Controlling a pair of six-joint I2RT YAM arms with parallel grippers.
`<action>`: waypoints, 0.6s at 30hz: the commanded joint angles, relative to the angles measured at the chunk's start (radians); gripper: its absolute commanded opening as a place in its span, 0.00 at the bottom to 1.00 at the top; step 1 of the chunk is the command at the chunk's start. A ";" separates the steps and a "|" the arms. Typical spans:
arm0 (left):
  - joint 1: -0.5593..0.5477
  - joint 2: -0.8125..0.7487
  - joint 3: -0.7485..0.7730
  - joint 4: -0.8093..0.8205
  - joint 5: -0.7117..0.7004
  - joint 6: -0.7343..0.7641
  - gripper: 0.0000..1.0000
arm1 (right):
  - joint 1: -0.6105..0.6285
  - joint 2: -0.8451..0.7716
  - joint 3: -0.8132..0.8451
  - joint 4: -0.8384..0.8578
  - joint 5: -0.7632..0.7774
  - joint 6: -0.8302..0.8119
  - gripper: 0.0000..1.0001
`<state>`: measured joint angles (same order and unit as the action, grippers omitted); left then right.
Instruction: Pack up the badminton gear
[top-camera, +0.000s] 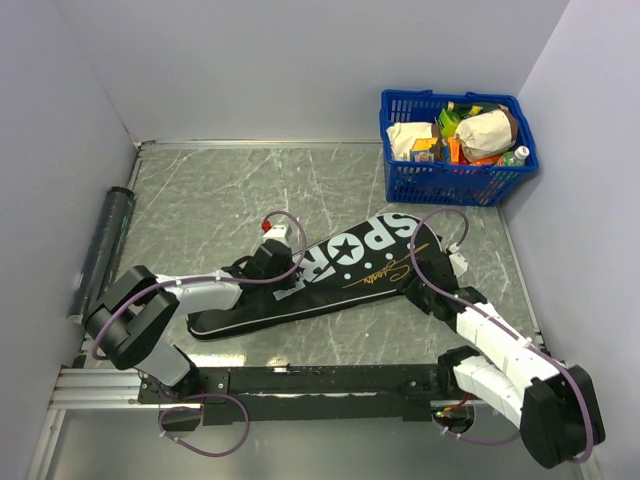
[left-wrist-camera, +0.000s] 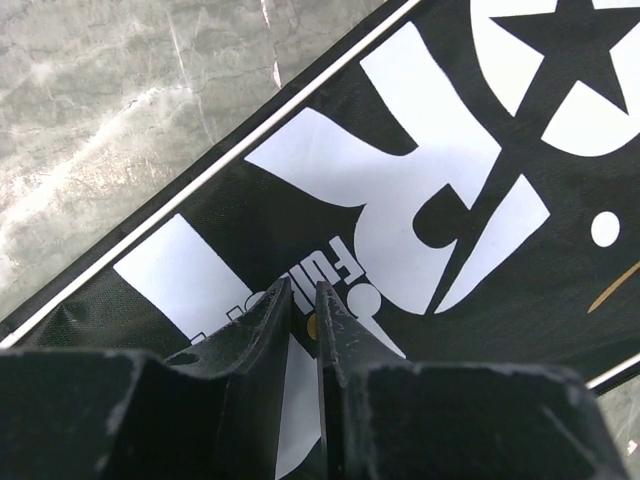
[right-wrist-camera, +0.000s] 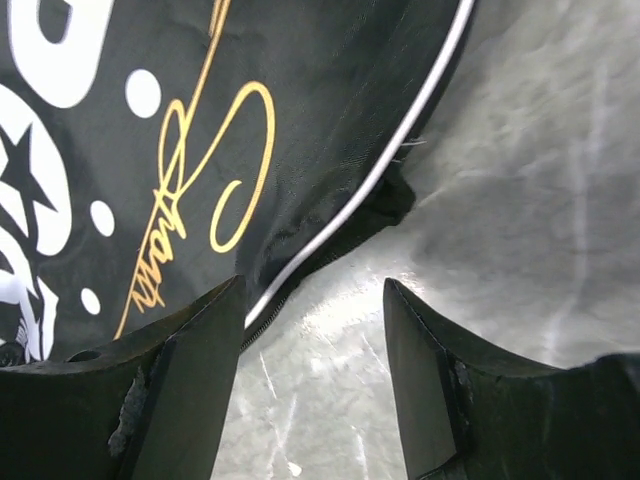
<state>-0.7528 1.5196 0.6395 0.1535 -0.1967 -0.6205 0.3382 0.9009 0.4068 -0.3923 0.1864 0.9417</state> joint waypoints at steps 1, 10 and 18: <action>-0.002 -0.028 -0.050 -0.031 0.083 0.002 0.22 | -0.005 0.046 -0.046 0.182 -0.090 0.075 0.63; -0.023 -0.202 -0.136 0.070 0.232 0.054 0.21 | -0.004 0.079 -0.144 0.385 -0.067 0.201 0.58; -0.319 -0.363 -0.132 0.093 -0.015 0.250 0.54 | -0.004 0.095 -0.128 0.454 -0.025 0.184 0.00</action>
<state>-0.9283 1.2148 0.4805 0.2035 -0.0555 -0.5045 0.3378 0.9993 0.2543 0.0254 0.1234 1.1393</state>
